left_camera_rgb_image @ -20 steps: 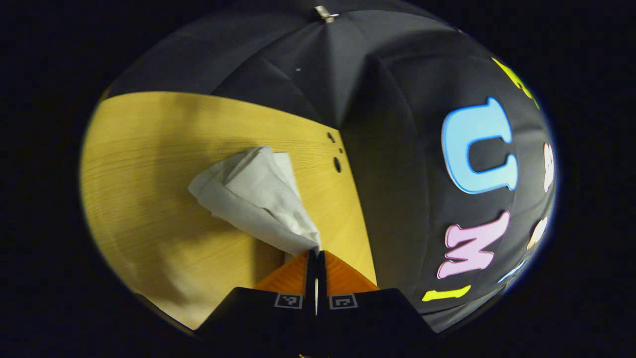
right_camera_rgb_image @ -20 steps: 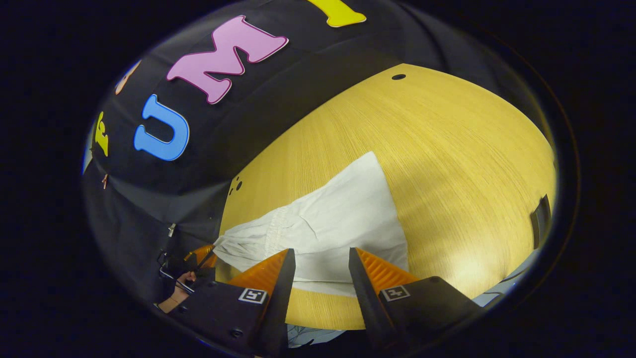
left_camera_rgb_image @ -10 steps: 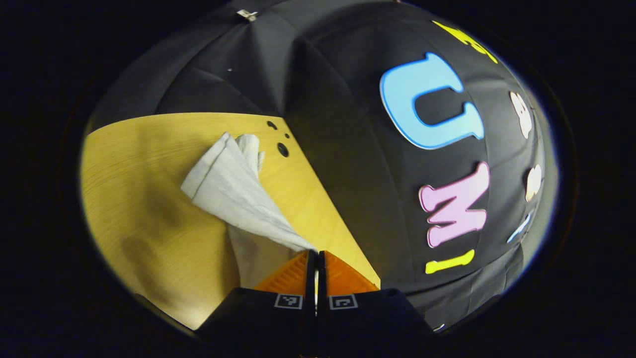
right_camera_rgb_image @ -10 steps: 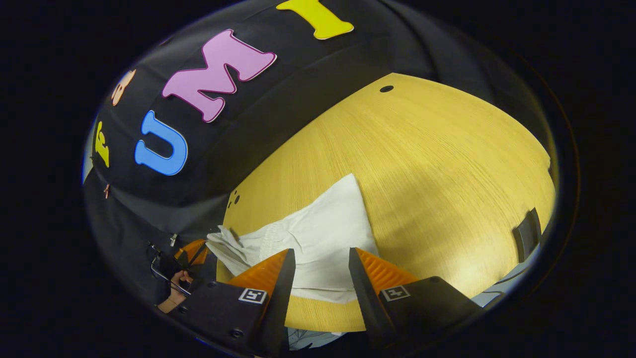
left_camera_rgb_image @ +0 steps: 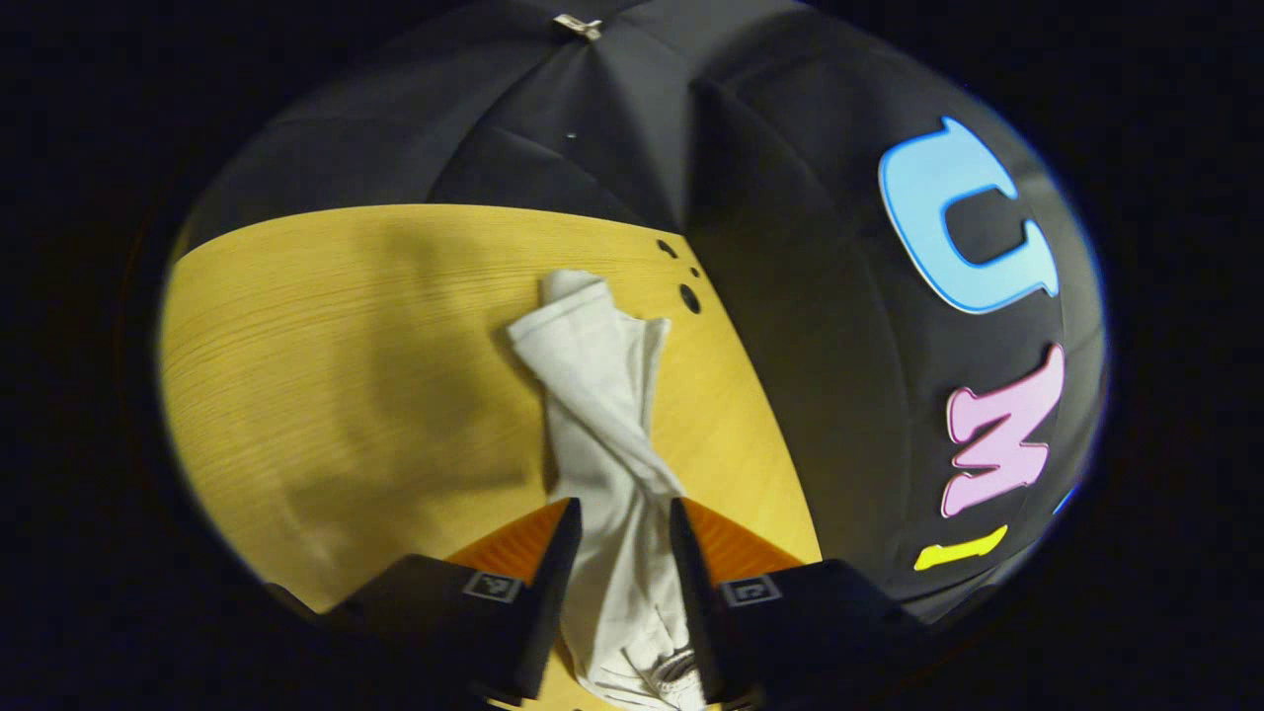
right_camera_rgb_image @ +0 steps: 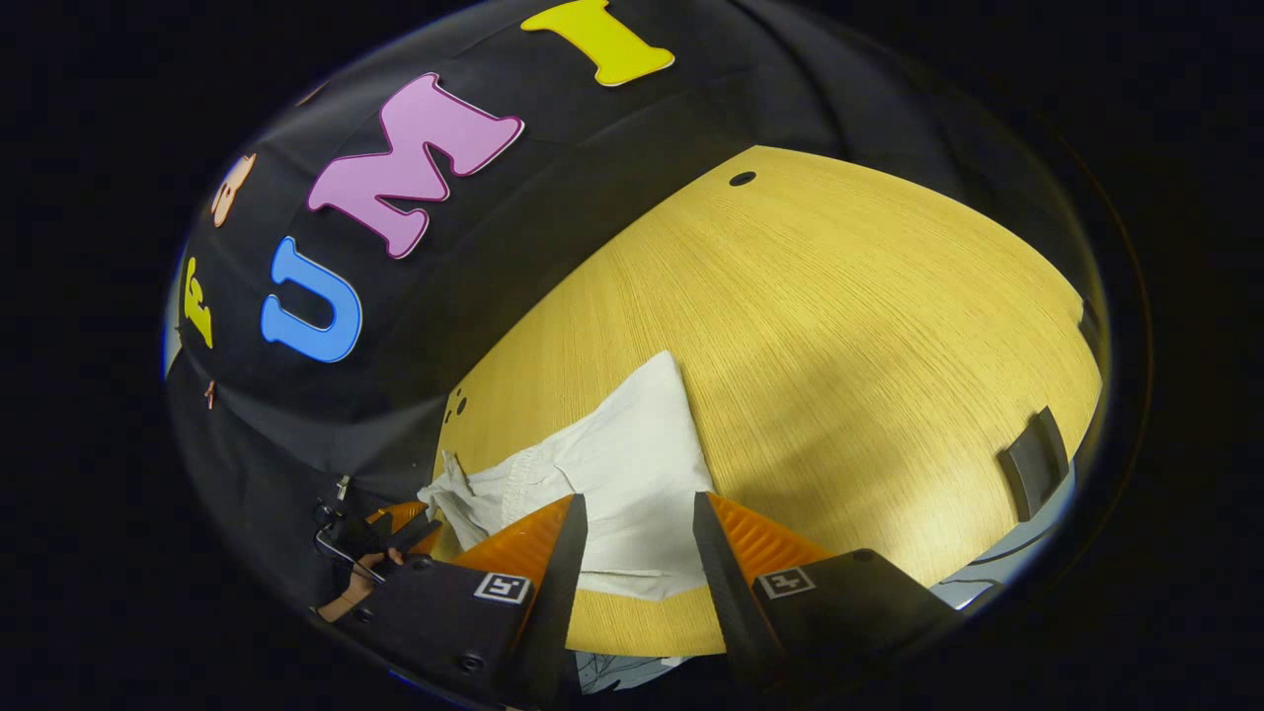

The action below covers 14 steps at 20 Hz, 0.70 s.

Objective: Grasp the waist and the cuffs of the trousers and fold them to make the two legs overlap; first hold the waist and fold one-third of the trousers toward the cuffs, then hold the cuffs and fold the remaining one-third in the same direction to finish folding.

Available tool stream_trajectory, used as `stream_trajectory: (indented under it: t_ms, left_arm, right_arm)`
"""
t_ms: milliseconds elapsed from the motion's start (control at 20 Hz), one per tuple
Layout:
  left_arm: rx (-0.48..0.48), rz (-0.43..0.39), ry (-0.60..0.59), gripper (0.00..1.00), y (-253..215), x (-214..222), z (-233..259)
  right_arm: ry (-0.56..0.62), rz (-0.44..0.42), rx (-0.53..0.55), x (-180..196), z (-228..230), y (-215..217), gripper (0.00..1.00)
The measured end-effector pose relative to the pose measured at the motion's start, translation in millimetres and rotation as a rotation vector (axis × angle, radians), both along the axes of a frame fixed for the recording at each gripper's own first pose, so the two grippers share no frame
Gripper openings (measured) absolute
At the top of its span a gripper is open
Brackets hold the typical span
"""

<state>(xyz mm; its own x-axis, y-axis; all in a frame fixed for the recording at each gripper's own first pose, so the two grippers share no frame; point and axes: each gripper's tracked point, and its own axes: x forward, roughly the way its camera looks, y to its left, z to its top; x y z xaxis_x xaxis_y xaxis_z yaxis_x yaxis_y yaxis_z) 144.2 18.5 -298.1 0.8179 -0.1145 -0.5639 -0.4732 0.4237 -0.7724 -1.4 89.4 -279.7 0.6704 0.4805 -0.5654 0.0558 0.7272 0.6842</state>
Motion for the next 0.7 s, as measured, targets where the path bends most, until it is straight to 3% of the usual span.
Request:
stream_trajectory:
  t_ms: [50,100,150,300,550,600,650,700]
  left_arm:
    - [-0.011,-0.002,-0.009,0.64,-0.3,-0.5,3.0]
    - [-0.004,-0.013,-0.007,0.61,-1.4,0.9,2.2]
    - [0.019,-0.030,-0.001,0.72,-2.0,3.7,2.4]
    - [0.132,-0.077,0.061,0.89,2.9,24.1,-8.8]
    - [0.223,-0.179,0.205,0.92,-4.7,60.1,-44.6]
    - [0.242,-0.187,0.236,0.84,-7.7,60.7,-50.0]
    - [0.264,-0.182,0.248,0.85,-5.7,63.3,-51.8]
    - [0.273,-0.183,0.257,0.77,-4.6,65.6,-55.7]
  right_arm:
    - [0.005,0.001,0.001,-0.8,-1.9,0.0,0.68]
    - [0.009,0.002,0.002,-1.1,-3.7,0.6,0.68]
    - [0.012,0.004,0.001,-0.7,-4.7,2.1,0.68]
    - [0.013,0.022,-0.002,0.3,-5.5,6.7,0.68]
    - [0.016,0.053,-0.024,-4.9,-9.1,10.8,0.68]
    - [0.019,0.051,-0.022,-5.1,-9.5,9.8,0.68]
    - [0.022,0.046,-0.019,-6.6,-10.6,9.1,0.68]
    - [0.024,0.041,-0.016,-7.3,-11.4,7.2,0.68]
